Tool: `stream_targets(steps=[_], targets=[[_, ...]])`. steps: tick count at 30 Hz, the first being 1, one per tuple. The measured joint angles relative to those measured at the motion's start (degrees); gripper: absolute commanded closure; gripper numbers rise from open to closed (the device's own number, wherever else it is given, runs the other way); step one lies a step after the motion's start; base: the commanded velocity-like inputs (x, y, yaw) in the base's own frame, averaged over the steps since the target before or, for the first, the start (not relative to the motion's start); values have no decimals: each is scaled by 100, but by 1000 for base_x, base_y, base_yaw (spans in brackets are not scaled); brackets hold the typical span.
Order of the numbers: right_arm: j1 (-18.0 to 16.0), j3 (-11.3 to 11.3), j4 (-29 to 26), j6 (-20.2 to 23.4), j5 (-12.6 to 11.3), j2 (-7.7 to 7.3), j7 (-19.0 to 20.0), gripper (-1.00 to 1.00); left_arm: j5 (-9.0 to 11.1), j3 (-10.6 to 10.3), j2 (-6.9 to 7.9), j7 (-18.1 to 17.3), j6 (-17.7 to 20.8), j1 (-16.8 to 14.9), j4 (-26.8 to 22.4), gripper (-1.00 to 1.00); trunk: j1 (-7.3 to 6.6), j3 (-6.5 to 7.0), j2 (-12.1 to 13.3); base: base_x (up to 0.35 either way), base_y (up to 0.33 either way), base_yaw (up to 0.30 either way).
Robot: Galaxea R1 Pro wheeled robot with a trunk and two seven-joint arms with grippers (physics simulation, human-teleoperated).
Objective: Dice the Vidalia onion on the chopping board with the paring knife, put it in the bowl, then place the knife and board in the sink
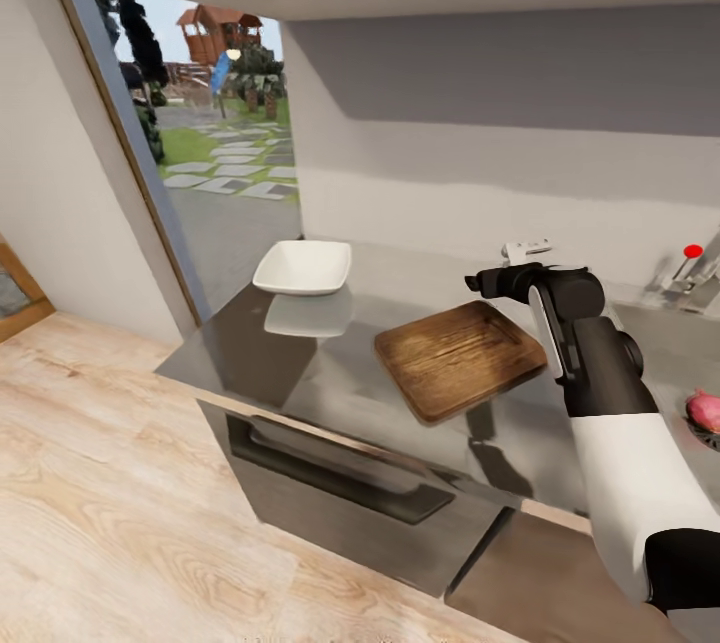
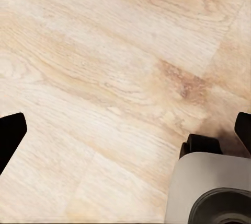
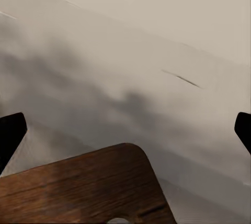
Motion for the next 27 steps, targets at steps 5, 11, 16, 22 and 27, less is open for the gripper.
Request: stream_targets(steps=[5, 11, 16, 22, 27], targets=[[1, 0, -1, 4, 3, -2, 1, -100, 0, -4, -3, 0, 2, 0, -1, -100, 1, -10, 0, -206, -211, 147], [1, -1, -2, 5, -2, -1, 5, -100, 0, -3, -4, 6, 12, 0, -1, -100, 0, -12, 0, -148, -250, 17], [1, 5, -2, 6, -3, -1, 6, -100, 0, 3, -4, 9, 12, 0, -1, -100, -3, -12, 0, 116, -261, 1], [1, 8, -2, 4, -3, -2, 8, -100, 0, 6, -4, 7, 9, 0, -2, -100, -2, -12, 0, 112, -136, 0], [2, 11, -2, 99, -11, 3, 8, -100, 0, 7, -4, 7, 5, 0, -2, -100, -1, -12, 0, 15, -19, 0]])
